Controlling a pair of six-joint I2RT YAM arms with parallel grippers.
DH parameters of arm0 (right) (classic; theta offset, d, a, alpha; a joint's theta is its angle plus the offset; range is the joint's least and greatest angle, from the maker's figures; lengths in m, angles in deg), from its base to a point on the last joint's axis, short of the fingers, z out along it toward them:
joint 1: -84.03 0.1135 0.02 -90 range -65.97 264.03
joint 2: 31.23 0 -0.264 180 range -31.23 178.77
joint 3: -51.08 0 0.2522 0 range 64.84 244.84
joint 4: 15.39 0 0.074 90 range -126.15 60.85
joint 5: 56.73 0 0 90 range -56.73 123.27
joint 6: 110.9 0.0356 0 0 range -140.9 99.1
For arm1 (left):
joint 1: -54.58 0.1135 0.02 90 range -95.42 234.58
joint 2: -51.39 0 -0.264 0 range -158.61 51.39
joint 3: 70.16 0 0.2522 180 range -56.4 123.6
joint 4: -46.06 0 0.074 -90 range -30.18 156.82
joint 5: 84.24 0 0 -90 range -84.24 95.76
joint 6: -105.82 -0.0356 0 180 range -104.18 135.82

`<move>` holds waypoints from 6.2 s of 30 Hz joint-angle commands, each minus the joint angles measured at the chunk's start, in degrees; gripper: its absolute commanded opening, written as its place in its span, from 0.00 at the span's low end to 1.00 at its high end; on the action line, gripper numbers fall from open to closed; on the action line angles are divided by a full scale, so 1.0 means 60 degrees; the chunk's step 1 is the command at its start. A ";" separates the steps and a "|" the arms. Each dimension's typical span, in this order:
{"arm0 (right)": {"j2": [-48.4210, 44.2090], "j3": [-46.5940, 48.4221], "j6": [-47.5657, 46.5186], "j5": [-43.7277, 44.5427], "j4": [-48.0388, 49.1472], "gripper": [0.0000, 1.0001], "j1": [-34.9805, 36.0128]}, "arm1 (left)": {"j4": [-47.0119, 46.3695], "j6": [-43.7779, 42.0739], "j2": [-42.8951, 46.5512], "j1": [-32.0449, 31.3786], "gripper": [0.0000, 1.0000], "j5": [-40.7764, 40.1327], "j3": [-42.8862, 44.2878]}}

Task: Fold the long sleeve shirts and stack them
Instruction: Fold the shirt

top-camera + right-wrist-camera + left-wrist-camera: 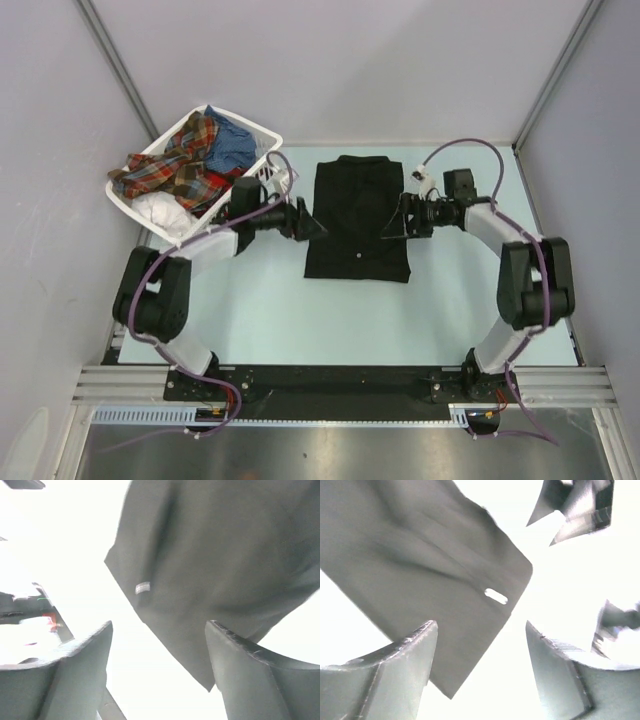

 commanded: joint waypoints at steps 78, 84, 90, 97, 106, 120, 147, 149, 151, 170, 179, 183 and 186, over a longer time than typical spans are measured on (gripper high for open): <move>0.2936 0.3026 0.2916 -0.0274 0.2597 0.00 0.0880 | -0.1550 0.1769 -0.1745 -0.0083 0.68 -0.0911 0.0248; 0.2935 0.2643 0.2520 0.0004 0.2465 0.00 0.0427 | -0.1594 0.1637 -0.1935 -0.0083 0.68 -0.0969 0.0468; 0.3373 0.2672 0.2388 0.0267 0.2801 0.10 0.0397 | -0.1843 0.1564 -0.2301 -0.0112 0.68 -0.0910 0.0790; 0.2603 0.3024 0.1700 -0.0184 0.1735 0.58 -0.0144 | -0.2325 0.2265 -0.2229 -0.0185 0.80 -0.0106 0.0821; 0.0386 -0.0667 0.4291 -0.1841 0.4368 1.00 0.0249 | -0.4273 0.4080 -0.2608 -0.1210 0.99 0.0233 0.0292; 0.4897 0.1368 0.5946 -0.2090 0.7106 1.00 -0.0409 | -0.4217 0.4991 -0.5231 -0.0143 0.99 -0.2184 0.1612; 0.1776 -0.4124 0.9431 -0.2661 1.0283 1.00 0.1159 | -0.6501 0.6645 -0.2387 -0.2017 0.99 0.0160 -0.2929; 0.2509 -0.4256 0.9507 -0.2793 1.0522 1.00 0.0983 | -0.6720 0.6793 -0.2768 -0.1740 0.99 0.0028 -0.3149; 0.2977 -0.4257 0.9288 -0.2880 1.0419 1.00 0.0633 | -0.6605 0.6750 -0.3106 -0.1520 0.99 -0.0031 -0.3339; 0.0563 -0.0921 0.1348 -0.2633 0.0370 0.95 -0.1245 | 0.1229 -0.1256 0.1339 0.0329 0.93 0.0588 -0.2523; 0.1835 0.1439 0.0264 -0.0641 0.0443 0.42 0.0527 | 0.1371 -1.0851 0.3076 -0.4709 0.63 -0.6558 -0.3119; 0.2802 0.2289 0.0088 -0.0260 0.0414 0.41 0.0952 | 0.0224 -1.1487 0.2197 -0.5780 0.62 -0.7485 -0.3267; 0.3520 0.2539 0.0087 -0.0113 0.0604 0.40 0.1157 | -0.0494 -1.1532 0.1012 -0.6235 0.63 -0.8348 -0.3077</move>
